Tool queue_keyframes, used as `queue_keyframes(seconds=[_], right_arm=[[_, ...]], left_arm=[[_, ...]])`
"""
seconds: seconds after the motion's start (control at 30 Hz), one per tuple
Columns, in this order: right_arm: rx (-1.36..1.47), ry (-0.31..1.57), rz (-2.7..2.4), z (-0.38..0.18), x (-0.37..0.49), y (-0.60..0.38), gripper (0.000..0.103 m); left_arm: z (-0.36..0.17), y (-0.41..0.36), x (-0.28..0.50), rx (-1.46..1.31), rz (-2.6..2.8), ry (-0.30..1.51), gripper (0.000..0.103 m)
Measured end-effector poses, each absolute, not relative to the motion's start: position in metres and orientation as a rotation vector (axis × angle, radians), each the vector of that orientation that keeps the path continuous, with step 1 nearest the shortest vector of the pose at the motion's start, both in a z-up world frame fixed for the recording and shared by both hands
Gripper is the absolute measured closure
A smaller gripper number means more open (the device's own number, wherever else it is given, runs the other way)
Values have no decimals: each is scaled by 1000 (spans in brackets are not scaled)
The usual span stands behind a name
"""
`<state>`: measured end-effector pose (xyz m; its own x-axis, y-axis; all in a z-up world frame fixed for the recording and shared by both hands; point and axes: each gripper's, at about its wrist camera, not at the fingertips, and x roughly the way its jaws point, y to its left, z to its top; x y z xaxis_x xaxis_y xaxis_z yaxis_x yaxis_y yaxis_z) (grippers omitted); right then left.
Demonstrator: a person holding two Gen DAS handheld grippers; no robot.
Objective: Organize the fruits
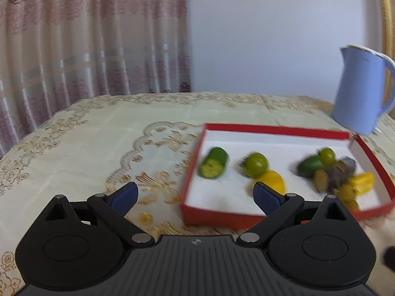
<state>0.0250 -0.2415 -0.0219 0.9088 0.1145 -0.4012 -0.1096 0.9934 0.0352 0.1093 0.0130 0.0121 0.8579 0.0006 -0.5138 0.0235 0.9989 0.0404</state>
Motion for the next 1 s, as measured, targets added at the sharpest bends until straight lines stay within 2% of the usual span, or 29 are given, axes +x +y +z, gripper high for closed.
queue_keyframes(seconds=[0.23, 0.6, 1.0], right_arm=[[11, 437, 123, -30, 26, -241, 0], [-41, 476, 173, -31, 31, -231, 0], [-35, 489, 177, -32, 32, -231, 0]], left_arm=[[-3, -11, 102, 134, -54, 551, 1], [-8, 2, 106, 68, -61, 577, 1], [-9, -14, 96, 172, -68, 537, 1]])
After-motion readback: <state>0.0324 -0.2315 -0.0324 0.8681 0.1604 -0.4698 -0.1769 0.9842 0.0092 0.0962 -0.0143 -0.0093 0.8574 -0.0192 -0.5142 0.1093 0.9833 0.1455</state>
